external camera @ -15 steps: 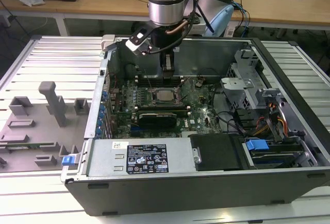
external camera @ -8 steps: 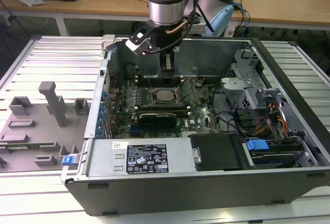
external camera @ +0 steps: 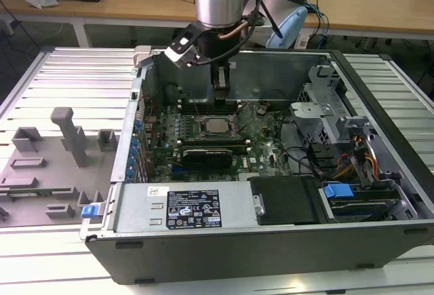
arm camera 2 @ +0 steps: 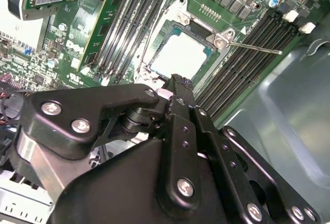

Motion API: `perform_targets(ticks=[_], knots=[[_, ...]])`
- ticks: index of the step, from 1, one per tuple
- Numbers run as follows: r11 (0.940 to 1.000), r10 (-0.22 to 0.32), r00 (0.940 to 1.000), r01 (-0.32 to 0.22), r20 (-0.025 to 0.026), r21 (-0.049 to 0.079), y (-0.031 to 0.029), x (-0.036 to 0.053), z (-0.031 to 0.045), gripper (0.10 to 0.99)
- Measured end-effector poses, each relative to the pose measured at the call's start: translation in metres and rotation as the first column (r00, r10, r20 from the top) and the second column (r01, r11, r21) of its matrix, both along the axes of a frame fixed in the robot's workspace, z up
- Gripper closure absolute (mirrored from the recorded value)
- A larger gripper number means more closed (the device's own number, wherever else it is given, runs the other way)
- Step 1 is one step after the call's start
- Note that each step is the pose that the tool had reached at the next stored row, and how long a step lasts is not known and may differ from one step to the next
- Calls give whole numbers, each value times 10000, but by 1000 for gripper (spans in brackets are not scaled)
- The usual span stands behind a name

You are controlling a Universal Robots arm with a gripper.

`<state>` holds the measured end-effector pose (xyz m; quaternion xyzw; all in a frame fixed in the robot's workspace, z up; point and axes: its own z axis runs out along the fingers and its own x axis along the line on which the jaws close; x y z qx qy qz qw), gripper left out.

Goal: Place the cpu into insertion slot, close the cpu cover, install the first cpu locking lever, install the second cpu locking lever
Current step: 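Close the cpu cover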

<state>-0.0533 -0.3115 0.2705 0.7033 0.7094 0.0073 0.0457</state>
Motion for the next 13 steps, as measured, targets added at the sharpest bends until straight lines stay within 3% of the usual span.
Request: perform_targets(ticks=[10, 13], knots=[[10000, 0, 10000, 0, 0, 1, 0, 0, 26, 980], [10000, 0, 10000, 0, 0, -1, -1, 39, 26, 980]])
